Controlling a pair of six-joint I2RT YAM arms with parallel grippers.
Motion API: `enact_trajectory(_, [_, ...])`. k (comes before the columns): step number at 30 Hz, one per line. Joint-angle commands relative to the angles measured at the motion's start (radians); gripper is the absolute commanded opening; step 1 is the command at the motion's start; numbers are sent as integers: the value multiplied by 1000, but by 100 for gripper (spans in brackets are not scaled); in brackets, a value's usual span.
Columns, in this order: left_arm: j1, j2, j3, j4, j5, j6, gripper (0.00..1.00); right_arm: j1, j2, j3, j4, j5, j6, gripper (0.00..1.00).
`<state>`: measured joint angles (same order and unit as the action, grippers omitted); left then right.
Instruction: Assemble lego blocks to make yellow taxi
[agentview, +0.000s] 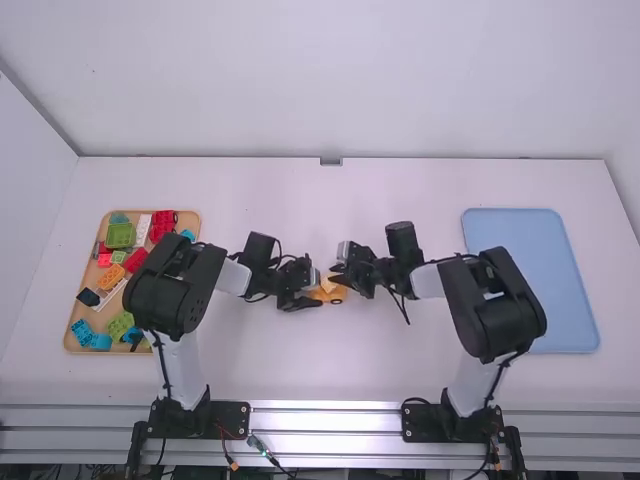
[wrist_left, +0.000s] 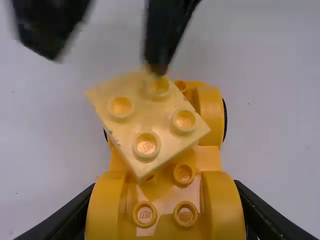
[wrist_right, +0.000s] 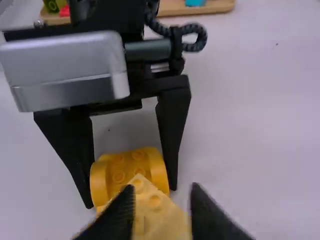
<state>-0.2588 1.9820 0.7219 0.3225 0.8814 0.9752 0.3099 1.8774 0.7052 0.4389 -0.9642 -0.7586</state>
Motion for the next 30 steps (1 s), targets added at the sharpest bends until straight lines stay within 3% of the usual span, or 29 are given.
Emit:
enact_trajectory(1, [0, 14, -7, -14, -37, -18, 45, -24, -51, -5, 3, -38, -8, 53])
enact_trajectory(4, [0, 14, -7, -16, -37, -18, 45, -57, -68, -5, -3, -56, -68, 70])
enact_trajectory(9, [0, 14, -7, -16, -34, -18, 46, -87, -67, 3, -110, -100, -174, 82])
enact_trajectory(16, [0, 14, -7, -19, -36, -18, 49, -69, -67, 63, -367, -49, -354, 84])
enact_trajectory(24, [-3, 14, -7, -19, -34, -29, 48, 0, -66, 75, -365, 68, -360, 81])
enact_trajectory(30, [-3, 14, -7, -19, -34, -28, 48, -2, 0, 119, -358, 70, -338, 80])
